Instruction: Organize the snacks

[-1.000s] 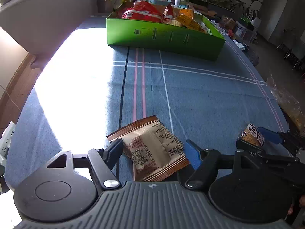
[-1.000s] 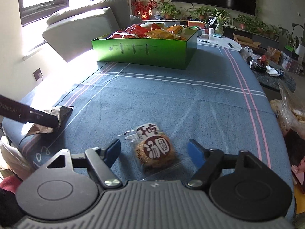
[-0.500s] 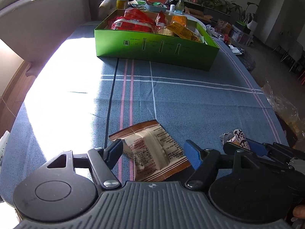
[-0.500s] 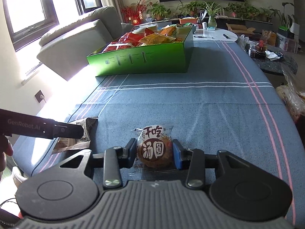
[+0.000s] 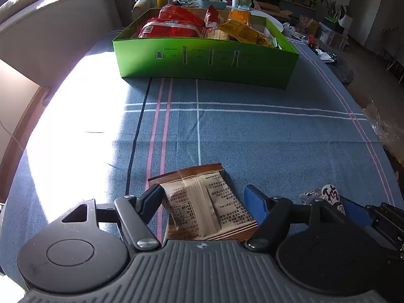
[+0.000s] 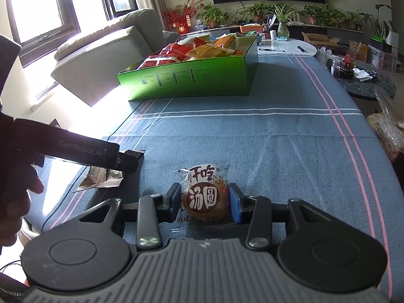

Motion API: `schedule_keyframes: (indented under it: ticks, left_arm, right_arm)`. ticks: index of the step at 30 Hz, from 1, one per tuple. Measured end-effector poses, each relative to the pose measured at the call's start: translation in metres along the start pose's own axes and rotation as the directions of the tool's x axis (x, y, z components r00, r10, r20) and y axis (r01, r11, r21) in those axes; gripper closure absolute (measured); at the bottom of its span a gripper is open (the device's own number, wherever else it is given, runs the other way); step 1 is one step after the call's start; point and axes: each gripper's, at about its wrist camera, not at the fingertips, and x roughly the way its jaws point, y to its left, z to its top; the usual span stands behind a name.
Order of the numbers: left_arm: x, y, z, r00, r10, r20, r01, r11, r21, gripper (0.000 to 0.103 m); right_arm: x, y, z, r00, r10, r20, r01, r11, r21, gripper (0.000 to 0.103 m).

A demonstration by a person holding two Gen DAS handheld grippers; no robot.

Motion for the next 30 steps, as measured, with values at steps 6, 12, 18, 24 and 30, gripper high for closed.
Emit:
schedule_keyframes:
  ticks: [6,12,18,24,30]
  left_arm:
    - [-0.01,0.004,-0.001,0.999,-0.031,0.026,0.031,0.999,-0.012,0.034]
    - [-0.011,0.0,-0.006,1.0,-0.028,0.003,0.028,1.0,-0.007,0.034]
    - [-0.003,0.001,-0.01,1.0,-0.018,-0.024,0.017,0.999,-0.039,0.034]
    - [0.003,0.0,-0.004,1.0,0.009,0.028,-0.009,1.0,-0.003,0.046]
    - [-0.01,-0.003,-0.01,0.997,-0.032,0.073,0.027,0.997,0.065,0.049]
  right_arm:
    - [-0.005,0.001,-0.002,1.0,-0.012,0.005,0.012,0.999,-0.035,0.0]
    - [-0.001,0.006,-0.005,1.0,-0.025,-0.006,0.025,0.996,-0.088,0.0]
    - [0.002,0.012,-0.006,0.998,-0.063,0.005,0.063,0.989,-0.134,0.007]
    - [-0.001,0.01,-0.002,0.999,-0.051,0.01,0.052,0.994,-0.098,0.008]
    - [-0.01,0.001,0.007,0.999,-0.028,0.044,0.029,0.999,-0.026,0.011]
